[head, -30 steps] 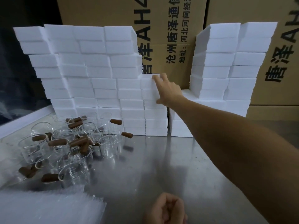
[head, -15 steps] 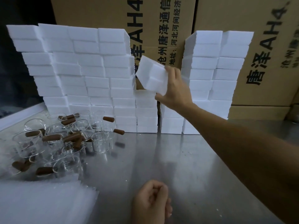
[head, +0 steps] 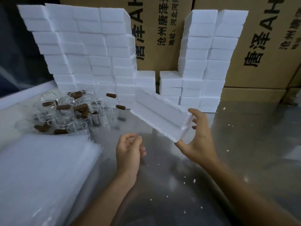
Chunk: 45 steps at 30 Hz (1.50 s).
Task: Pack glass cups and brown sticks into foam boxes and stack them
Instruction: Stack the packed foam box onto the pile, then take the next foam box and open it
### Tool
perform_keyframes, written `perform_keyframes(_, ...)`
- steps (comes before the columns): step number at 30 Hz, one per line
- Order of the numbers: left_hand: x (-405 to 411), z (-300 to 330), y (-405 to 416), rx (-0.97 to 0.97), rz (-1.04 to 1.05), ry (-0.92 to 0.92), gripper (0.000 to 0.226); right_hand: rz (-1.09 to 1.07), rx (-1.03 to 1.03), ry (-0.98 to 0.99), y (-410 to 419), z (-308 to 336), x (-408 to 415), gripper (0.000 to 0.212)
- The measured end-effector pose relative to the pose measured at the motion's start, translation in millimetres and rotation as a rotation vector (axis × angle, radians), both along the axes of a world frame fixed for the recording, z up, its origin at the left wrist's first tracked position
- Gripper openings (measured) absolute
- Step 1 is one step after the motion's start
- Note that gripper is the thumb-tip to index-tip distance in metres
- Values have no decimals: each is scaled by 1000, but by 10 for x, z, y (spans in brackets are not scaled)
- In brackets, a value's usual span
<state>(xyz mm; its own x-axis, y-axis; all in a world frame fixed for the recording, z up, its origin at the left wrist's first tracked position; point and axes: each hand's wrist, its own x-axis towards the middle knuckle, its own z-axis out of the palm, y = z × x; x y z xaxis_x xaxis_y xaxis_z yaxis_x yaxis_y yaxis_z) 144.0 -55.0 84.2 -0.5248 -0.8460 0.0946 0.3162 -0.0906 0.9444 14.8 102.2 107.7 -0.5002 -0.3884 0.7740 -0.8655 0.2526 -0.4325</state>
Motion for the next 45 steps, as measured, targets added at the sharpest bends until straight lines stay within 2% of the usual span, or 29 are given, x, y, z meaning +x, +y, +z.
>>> perform_keyframes(5, 82, 5, -260, -111, -6, -78, 16, 31, 16, -188, 177, -194, 109, 88)
perform_keyframes(8, 142, 64, -385, -84, -13, -55, 13, 54, 12, -269, 222, -186, 128, 86)
perform_keyframes(11, 171, 110, -375, -49, -41, -50, 24, 107, 52, -281, 213, -185, 161, 86)
perform_keyframes(15, 173, 140, -295, -118, -74, -36, 44, 134, 115, -276, 201, -223, 170, 95)
perform_keyframes(20, 215, 193, -220, -120, -146, 14, 65, 102, 80, -171, 195, -219, 192, 84)
perform_keyframes(23, 224, 217, -166, -144, -139, 39, 55, 85, 107, -238, 186, -246, 180, 81)
perform_keyframes(26, 214, 213, -148, -181, -116, 65, 28, 164, 91, -326, 133, -253, 186, 76)
perform_keyframes(29, 202, 188, -173, -208, -96, 46, 19, 257, 83, -395, 77, -255, 203, 75)
perform_keyframes(32, 198, 153, -209, -211, -97, 39, 14, 282, 121, -509, 94, -290, 249, 95)
perform_keyframes(34, 203, 148, -218, -208, -98, 40, 21, 296, 143, -567, 130, -298, 268, 107)
perform_keyframes(39, 204, 138, -233, -231, -98, 31, 19, 350, 166, -700, 170, -172, 266, 127)
perform_keyframes(42, 202, 125, -241, -233, -123, -7, 12, 351, 135, -777, 186, -126, 252, 120)
perform_keyframes(45, 209, 116, -250, -239, -134, -15, 7, 341, 65, -802, 196, -136, 243, 102)
